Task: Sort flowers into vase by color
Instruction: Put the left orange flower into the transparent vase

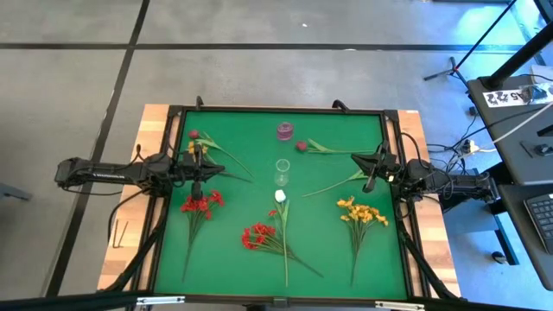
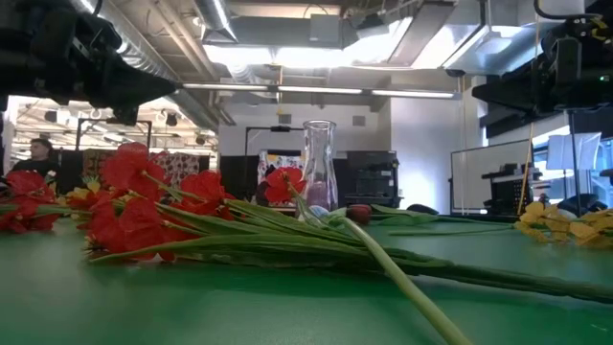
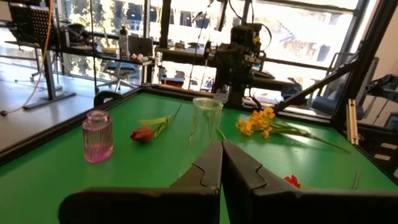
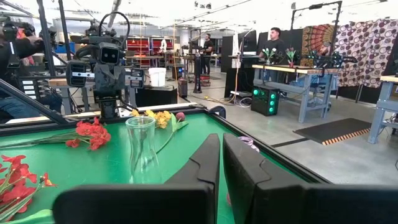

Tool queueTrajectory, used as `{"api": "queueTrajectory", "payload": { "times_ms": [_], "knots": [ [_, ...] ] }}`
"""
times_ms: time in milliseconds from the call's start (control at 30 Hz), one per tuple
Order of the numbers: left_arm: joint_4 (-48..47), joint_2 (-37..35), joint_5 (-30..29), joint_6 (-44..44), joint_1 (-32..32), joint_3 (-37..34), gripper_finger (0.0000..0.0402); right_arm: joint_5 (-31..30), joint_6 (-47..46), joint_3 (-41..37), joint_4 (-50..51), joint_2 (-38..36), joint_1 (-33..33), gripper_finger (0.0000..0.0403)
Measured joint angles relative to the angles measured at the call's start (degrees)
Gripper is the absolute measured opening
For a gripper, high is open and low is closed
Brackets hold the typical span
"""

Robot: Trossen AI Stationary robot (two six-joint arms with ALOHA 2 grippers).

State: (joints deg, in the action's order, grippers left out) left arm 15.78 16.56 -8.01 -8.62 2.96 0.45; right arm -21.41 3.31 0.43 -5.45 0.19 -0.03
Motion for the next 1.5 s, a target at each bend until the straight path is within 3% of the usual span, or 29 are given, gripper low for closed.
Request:
{"api": "queueTrajectory", "payload": {
  "times_ms": [167, 367, 467, 633, 733, 867, 1367, 1500],
  "knots": [
    [0.23, 0.02, -0.26, 0.18, 0.02, 0.02, 0.0000, 0.01, 0.00, 0.00, 0.00, 0.02, 0.01, 0.0023],
    [-8.76, 0.04, -13.54, -2.36, 0.15, 5.28, 0.0000, 0.01, -0.01, 0.00, 0.00, 0.02, 0.01, 0.0023],
    [-15.35, 1.48, -15.84, -5.19, 0.98, 10.23, 0.0000, 0.00, -0.02, 0.00, 0.00, 0.02, 0.00, 0.0023],
    [-28.74, 5.50, -18.57, -21.45, 4.24, 18.33, 0.0000, 0.01, 0.00, 0.00, 0.00, 0.02, 0.01, 0.0023],
    [-36.30, 9.16, -18.07, -28.96, 6.38, 21.74, 0.0000, 0.02, -0.02, 0.00, 0.00, 0.02, 0.00, 0.0023],
    [-41.44, 15.07, -17.89, -31.45, 8.19, 24.60, 0.0000, 0.02, 0.00, 0.00, -0.02, 0.02, 0.00, 0.0023],
    [-42.90, 34.68, -1.83, -41.68, 10.29, 31.01, 0.0000, 0.01, -0.01, 0.00, 0.00, 0.02, 0.01, 0.0023],
    [-43.66, 37.60, -1.44, -45.52, 9.73, 32.24, 0.0000, 0.02, 0.00, 0.00, 0.00, 0.02, 0.02, 0.0023]
  ]
}}
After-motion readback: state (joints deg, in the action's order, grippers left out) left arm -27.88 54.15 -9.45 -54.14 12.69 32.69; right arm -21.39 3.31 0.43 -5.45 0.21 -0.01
